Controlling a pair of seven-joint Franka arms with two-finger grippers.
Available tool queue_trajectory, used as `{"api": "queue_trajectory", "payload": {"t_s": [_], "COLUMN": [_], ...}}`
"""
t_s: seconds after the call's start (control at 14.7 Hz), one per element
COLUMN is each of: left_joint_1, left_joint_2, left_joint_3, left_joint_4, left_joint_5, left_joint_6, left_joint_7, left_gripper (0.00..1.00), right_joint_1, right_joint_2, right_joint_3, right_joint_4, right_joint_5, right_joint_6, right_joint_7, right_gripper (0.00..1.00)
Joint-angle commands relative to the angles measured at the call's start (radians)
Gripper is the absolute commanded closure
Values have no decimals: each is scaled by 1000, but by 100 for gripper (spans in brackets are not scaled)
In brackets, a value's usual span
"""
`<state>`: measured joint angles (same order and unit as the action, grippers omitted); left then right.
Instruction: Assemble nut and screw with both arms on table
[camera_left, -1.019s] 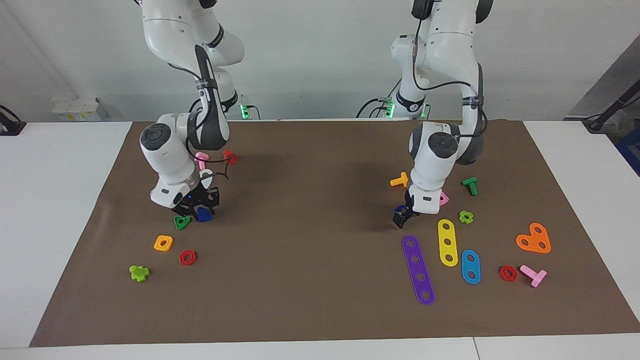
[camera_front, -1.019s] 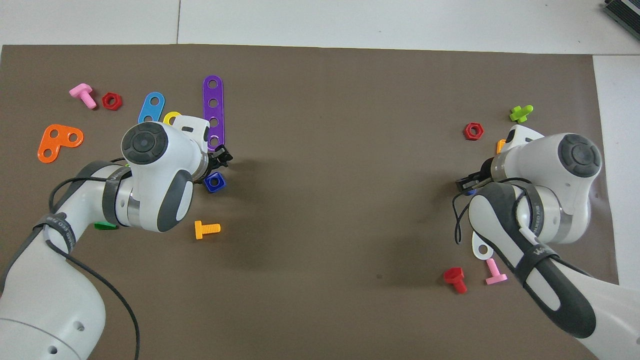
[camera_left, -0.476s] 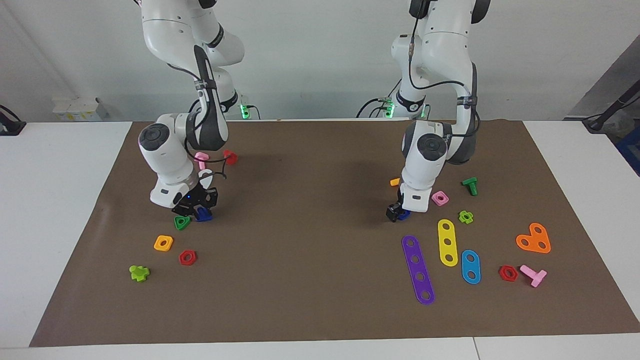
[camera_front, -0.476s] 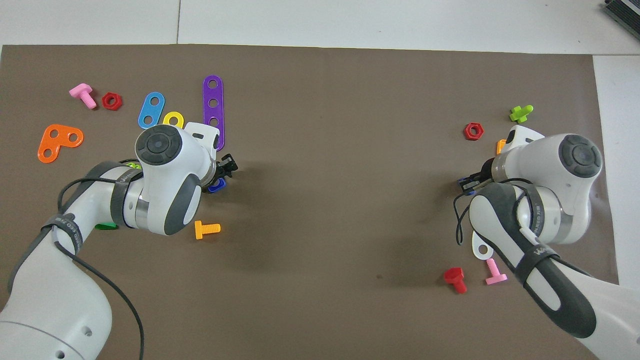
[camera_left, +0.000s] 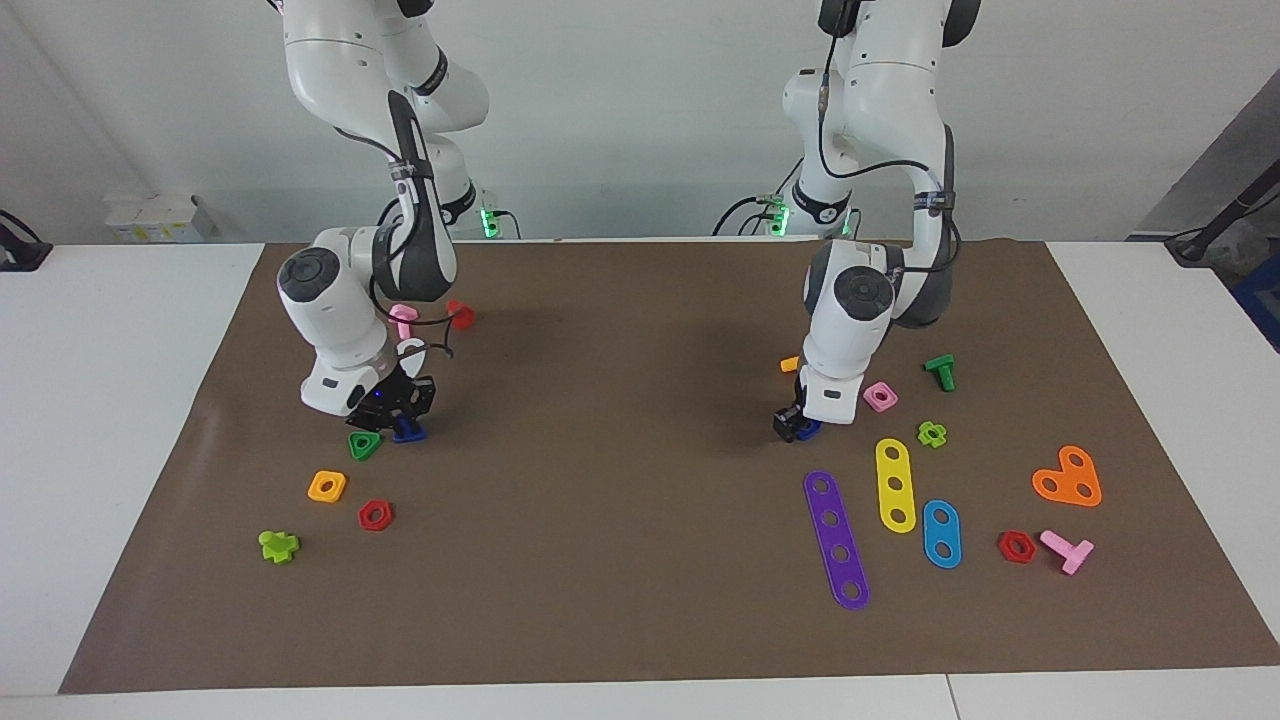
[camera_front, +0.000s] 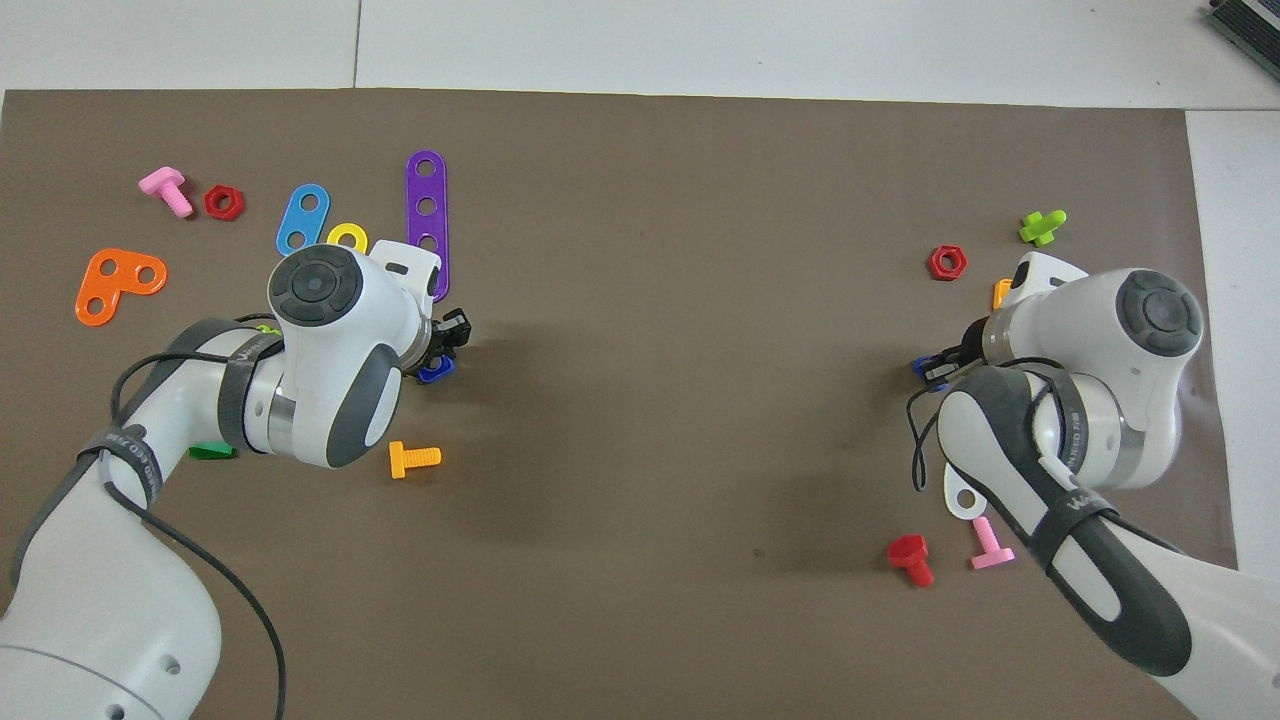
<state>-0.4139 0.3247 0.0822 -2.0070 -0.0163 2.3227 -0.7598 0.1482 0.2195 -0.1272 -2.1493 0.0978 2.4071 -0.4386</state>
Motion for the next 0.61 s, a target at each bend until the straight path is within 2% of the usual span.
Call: {"api": "queue_trajectory", "payload": {"t_s": [0.0,0.14,0.34,0.54], "left_joint_1": [1,4,17,36], "left_joint_2": [-3,-1,13,22], "left_joint_3": [11,11,11,11], "left_joint_4": [-4,11,71,161], "left_joint_5": [21,21,21,15], "left_joint_6": [-5,-9,-35,-117], "left_joint_7": [59,85,94,106], "left_gripper": [77,86,93,94], "right_joint_1": [4,60,154,285], "right_joint_2": [-8,-20,4,64], "right_joint_3": [6,6,8,8], "right_joint_4": [25,99,312,437], "right_joint_5": [33,31,13,14], "right_joint_6": [6,-57,-228,-217], "right_joint_7": [19,142,355,620], "right_gripper": [100,100,100,100]}}
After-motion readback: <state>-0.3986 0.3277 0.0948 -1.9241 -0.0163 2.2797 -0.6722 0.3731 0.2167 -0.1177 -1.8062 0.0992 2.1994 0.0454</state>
